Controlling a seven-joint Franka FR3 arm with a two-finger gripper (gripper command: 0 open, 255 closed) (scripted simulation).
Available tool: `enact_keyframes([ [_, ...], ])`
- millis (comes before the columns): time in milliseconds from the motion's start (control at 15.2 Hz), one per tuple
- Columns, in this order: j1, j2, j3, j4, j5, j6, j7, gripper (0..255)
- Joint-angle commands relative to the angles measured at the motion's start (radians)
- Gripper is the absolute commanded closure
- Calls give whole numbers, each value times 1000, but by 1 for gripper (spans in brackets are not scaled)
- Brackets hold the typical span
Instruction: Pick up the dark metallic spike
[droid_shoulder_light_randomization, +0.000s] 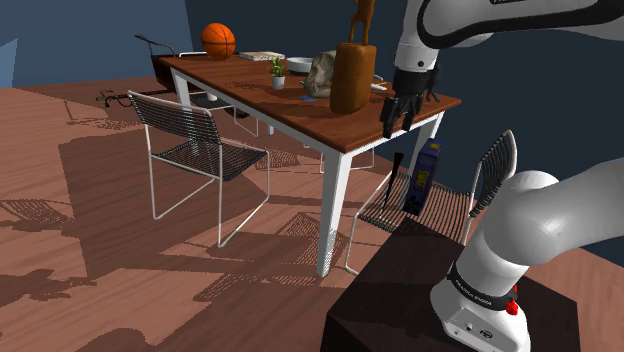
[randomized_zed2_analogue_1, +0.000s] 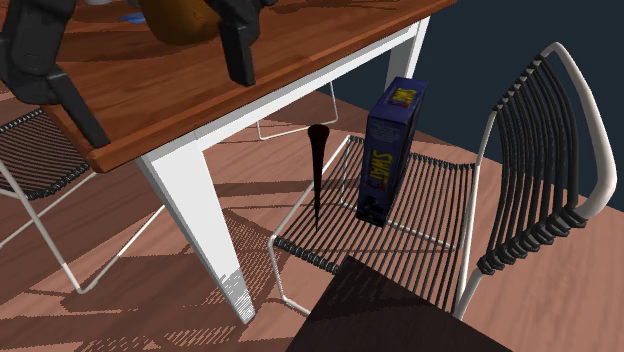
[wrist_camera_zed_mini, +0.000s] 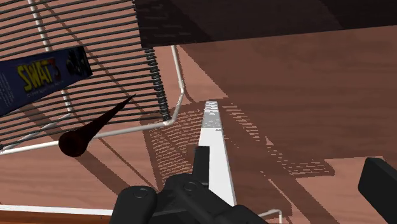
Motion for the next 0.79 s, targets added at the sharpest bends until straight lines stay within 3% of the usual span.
enact_keyframes([
  [0,-19,27,-46,-16,-31,48,-46,0],
  [726,-79,277,-279,4,-118,308,-267,0],
])
